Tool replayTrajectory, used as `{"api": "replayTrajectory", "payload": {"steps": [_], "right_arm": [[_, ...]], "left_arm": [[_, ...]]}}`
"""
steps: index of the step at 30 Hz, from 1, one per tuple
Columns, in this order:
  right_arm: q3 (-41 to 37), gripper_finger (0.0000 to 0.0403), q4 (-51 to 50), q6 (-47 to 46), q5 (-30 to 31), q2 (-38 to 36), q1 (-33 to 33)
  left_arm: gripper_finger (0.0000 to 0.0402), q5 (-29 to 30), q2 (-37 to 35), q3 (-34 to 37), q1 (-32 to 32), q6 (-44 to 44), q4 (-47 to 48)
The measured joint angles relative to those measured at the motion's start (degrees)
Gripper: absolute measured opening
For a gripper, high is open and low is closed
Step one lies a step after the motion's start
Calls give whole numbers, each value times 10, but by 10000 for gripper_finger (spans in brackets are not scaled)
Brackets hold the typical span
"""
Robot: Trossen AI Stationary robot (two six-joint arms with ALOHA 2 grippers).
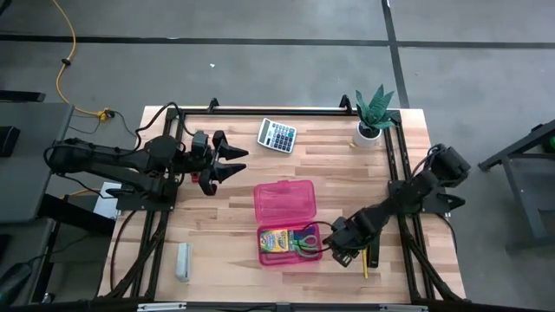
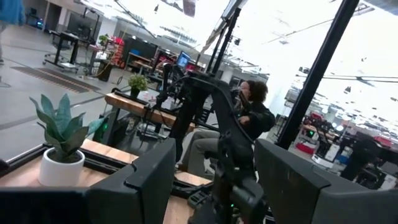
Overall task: Pack school essentials
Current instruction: Put the green pencil top eraser into the pink supply box
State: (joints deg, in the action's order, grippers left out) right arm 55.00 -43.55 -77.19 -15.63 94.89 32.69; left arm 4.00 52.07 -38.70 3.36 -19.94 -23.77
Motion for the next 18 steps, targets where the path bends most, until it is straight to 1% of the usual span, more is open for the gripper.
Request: {"api": "replayTrajectory", "payload": {"steps": [9, 18], "right_arm": [[0, 95, -6, -4, 17, 43, 0], [1, 95, -4, -10, 16, 56, 0]], "left_arm": [[207, 3, 0, 0, 0, -11, 0], [207, 3, 0, 0, 0, -10, 0]]}}
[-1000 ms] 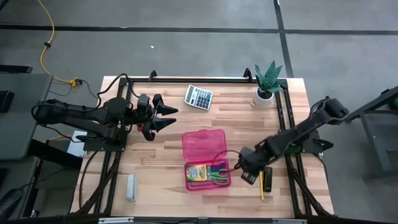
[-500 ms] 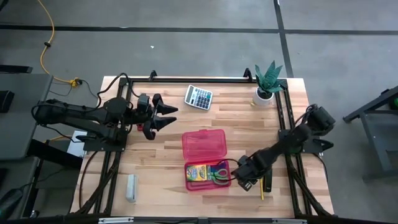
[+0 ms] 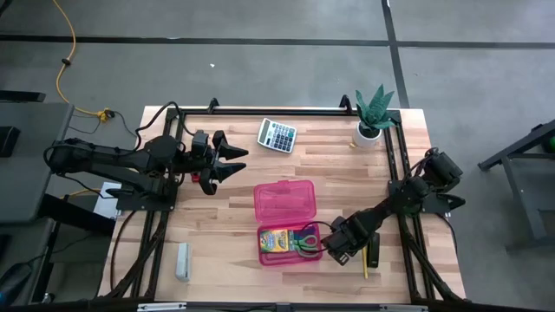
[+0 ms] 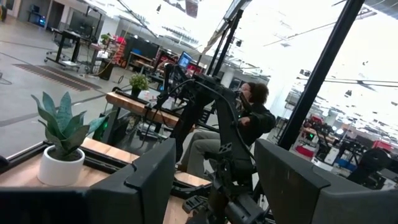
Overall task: Pack school essentials
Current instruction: Put the green pencil top eraser into the pink supply box
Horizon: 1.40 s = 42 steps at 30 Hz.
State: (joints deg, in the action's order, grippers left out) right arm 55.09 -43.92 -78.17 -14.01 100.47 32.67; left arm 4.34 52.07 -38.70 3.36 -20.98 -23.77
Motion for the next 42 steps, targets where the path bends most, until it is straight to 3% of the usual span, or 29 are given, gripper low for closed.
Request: {"api": "replayTrajectory", "payload": {"steps": [7, 15, 19, 24, 27, 32, 38, 42], "right_arm": [[0, 85, -2, 11, 3, 0, 0], [9, 7, -5, 33, 0, -22, 0], [22, 12, -35, 100, 28, -71, -8], [23, 3, -35, 187, 99, -186, -58], [11, 3, 63, 289, 145, -263, -97], [-58, 2, 352, 472, 170, -345, -163], [-129, 1, 633, 597, 165, -355, -232], [-131, 1, 683, 632, 151, -353, -251]], "left_arm": [[207, 0, 0, 0, 0, 0, 0], [207, 0, 0, 0, 0, 0, 0], [207, 0, 0, 0, 0, 0, 0], [207, 0, 0, 0, 0, -1, 0], [207, -7, 0, 0, 0, -1, 0], [207, -13, 0, 0, 0, -1, 0], [207, -13, 0, 0, 0, 0, 0], [207, -12, 0, 0, 0, 0, 0]]}}
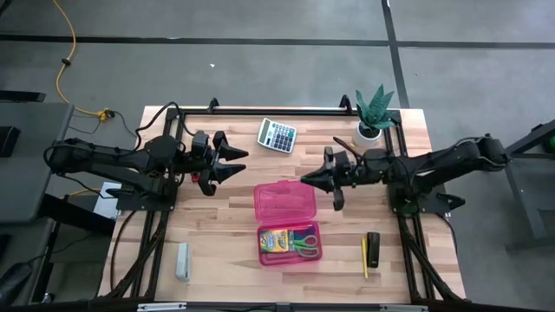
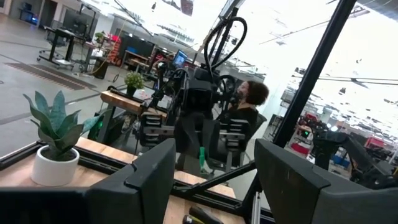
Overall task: Pack school essentials
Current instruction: Put the green pencil top eraser into the pink supply box
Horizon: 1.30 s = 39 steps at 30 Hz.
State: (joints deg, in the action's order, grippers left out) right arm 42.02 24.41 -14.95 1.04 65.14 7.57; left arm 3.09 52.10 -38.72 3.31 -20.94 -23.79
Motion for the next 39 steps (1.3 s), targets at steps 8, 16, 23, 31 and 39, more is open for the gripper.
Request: {"api": "replayTrajectory", "payload": {"steps": [8, 16, 23, 31, 39], "right_arm": [[7, 0, -3, -3, -33, 0, -1], [7, 0, -75, -87, -91, 19, 6], [7, 0, -198, -107, -106, 113, 69], [7, 0, -195, -156, -95, 219, 98], [7, 57, -198, -163, -97, 234, 99]], "left_arm": [[207, 2, 0, 0, 0, 1, 1], [207, 2, 0, 0, 0, 1, 5], [207, 2, 0, 0, 0, 1, 5], [207, 2, 0, 0, 0, 1, 5], [207, 2, 0, 0, 0, 1, 5]]}}
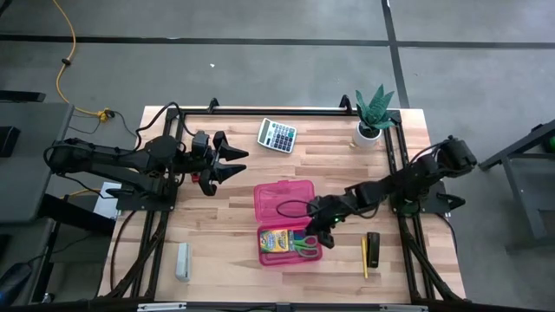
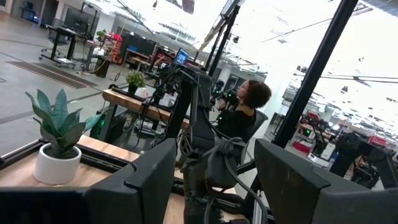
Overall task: Pack school essentials
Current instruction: Put the green pencil top eraser into the pink supply box, then put the yellow pen into the pink supply box
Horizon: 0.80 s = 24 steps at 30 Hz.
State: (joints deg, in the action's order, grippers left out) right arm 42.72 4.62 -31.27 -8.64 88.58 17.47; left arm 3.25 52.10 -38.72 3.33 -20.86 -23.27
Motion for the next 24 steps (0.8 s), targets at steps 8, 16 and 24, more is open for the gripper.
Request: {"api": "replayTrajectory", "payload": {"steps": [8, 16, 24], "right_arm": [[0, 172, -25, 2, -11, -3, -4], [0, 185, -209, -71, -94, -111, -19], [-1, 183, -444, -349, -99, -182, 72]], "left_arm": [[207, 0, 0, 0, 0, 0, 0], [207, 0, 0, 0, 0, 0, -1], [207, 5, 0, 0, 0, 7, -1]]}}
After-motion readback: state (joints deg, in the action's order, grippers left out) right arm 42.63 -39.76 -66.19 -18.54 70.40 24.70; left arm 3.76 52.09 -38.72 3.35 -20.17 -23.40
